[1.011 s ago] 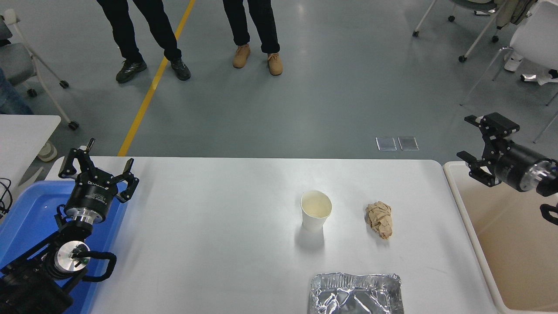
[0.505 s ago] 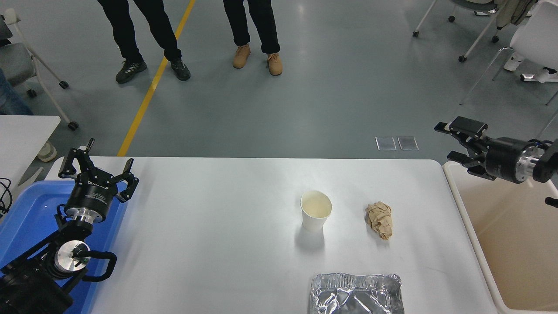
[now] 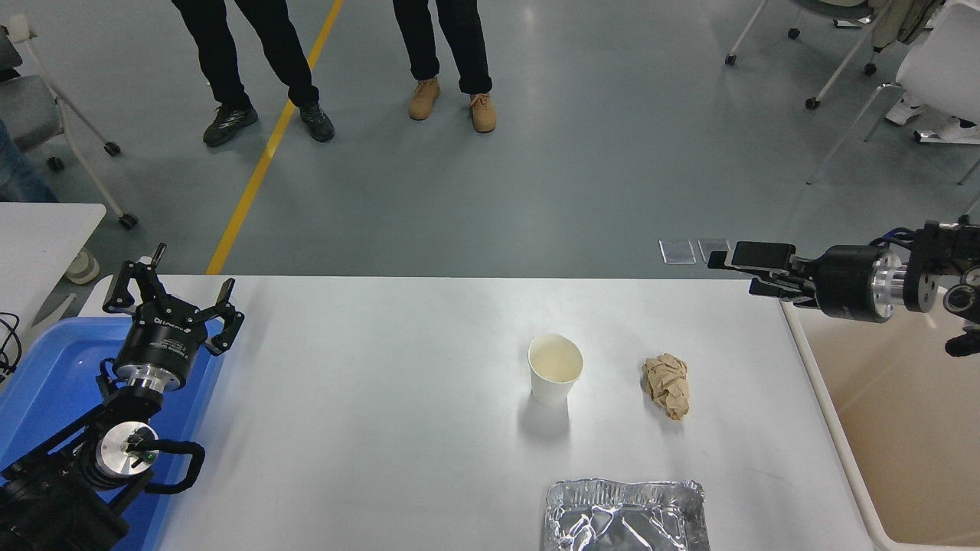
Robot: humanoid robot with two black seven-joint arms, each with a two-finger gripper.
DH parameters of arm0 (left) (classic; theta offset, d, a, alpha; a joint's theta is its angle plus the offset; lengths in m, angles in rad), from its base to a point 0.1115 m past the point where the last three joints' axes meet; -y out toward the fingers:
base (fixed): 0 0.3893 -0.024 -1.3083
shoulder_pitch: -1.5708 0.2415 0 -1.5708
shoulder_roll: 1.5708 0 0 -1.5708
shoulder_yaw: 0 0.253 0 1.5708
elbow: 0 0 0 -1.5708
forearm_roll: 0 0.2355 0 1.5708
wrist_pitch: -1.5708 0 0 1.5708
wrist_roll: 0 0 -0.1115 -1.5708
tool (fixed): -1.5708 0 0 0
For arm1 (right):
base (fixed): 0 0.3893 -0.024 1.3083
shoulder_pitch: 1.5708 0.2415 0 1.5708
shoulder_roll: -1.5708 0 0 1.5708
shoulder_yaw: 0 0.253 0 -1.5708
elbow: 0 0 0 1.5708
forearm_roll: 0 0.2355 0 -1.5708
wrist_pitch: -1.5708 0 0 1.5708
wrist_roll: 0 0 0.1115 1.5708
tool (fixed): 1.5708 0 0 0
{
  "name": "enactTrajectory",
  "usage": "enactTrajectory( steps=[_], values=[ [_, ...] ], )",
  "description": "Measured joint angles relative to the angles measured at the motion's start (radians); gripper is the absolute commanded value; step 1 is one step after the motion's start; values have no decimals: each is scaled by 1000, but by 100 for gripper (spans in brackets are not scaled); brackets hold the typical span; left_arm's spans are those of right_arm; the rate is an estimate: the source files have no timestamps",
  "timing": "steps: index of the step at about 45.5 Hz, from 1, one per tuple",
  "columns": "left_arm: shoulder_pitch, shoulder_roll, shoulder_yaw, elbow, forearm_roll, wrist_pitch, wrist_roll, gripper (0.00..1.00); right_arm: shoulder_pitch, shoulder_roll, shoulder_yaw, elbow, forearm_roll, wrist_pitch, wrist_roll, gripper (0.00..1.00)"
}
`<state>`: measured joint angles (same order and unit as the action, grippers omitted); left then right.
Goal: Clean the table surface
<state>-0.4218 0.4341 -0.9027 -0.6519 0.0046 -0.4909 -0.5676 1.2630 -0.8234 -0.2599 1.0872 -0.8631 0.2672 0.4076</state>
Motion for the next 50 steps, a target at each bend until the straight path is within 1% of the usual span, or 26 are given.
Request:
enactTrajectory(
  steps=[10,24,33,50],
  values=[
    [0,0,0,0,0,0,0,99,75,60,-107,7,-20,-3,-1,99],
    [0,0,1,0,0,0,0,99,183,213,-268,-35,-17,-9,-4,99],
    [0,0,1,0,0,0,0,99,213,292,-318,-65,-12,-10,-5,99],
    [0,0,1,0,0,0,0,99,237,421,-373,-87,67,-7,-6,99]
  ],
)
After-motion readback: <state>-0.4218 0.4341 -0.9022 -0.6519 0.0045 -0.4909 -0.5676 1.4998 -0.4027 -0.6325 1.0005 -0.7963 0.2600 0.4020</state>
